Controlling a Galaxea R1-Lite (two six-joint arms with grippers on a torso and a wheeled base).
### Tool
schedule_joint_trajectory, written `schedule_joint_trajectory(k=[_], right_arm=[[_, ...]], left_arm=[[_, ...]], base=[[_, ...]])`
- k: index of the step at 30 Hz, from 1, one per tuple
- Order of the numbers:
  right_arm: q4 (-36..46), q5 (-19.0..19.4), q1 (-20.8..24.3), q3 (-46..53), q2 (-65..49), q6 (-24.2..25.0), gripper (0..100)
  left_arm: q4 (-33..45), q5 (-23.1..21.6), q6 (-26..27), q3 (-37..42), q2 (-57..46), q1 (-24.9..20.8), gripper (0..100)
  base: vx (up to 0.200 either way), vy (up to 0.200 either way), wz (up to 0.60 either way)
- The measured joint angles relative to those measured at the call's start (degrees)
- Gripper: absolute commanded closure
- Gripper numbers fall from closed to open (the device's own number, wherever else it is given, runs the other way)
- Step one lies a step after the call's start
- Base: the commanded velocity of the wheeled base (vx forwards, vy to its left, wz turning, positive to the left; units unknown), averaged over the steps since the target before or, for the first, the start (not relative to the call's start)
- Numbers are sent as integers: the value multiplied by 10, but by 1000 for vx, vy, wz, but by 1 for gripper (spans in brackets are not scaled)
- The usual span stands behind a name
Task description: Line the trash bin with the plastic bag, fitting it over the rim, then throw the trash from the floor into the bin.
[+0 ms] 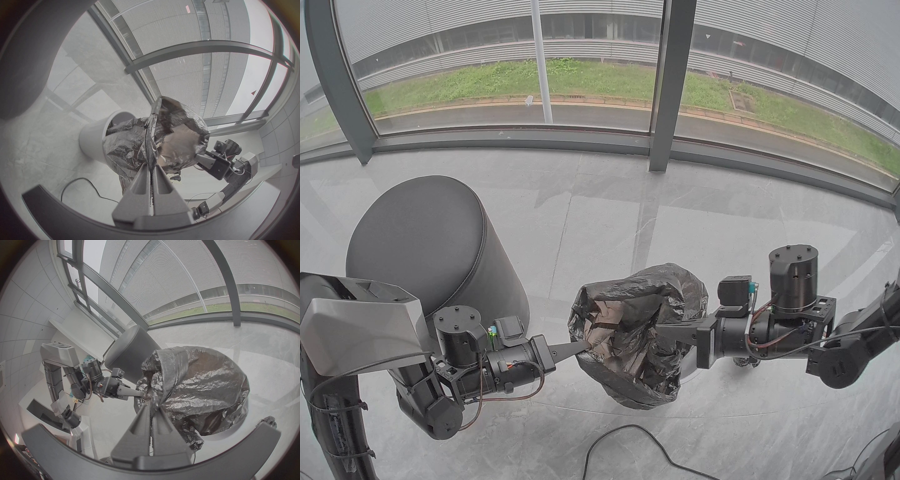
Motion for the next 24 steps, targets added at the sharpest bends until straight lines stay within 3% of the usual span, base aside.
schedule_joint_trajectory(k=[12,19,24], right_arm=[[-7,-1,-14,-11,64,1,100],[-9,-2,-82,10,66,-25,100],[-10,-2,-146,25,66,-94,100]], left_arm=[[0,-3,4,-10,-14,11,100],[0,-2,4,-29,0,5,100],[0,2,4,-45,24,-9,100]], base=[[0,0,0],[0,0,0],[0,0,0]])
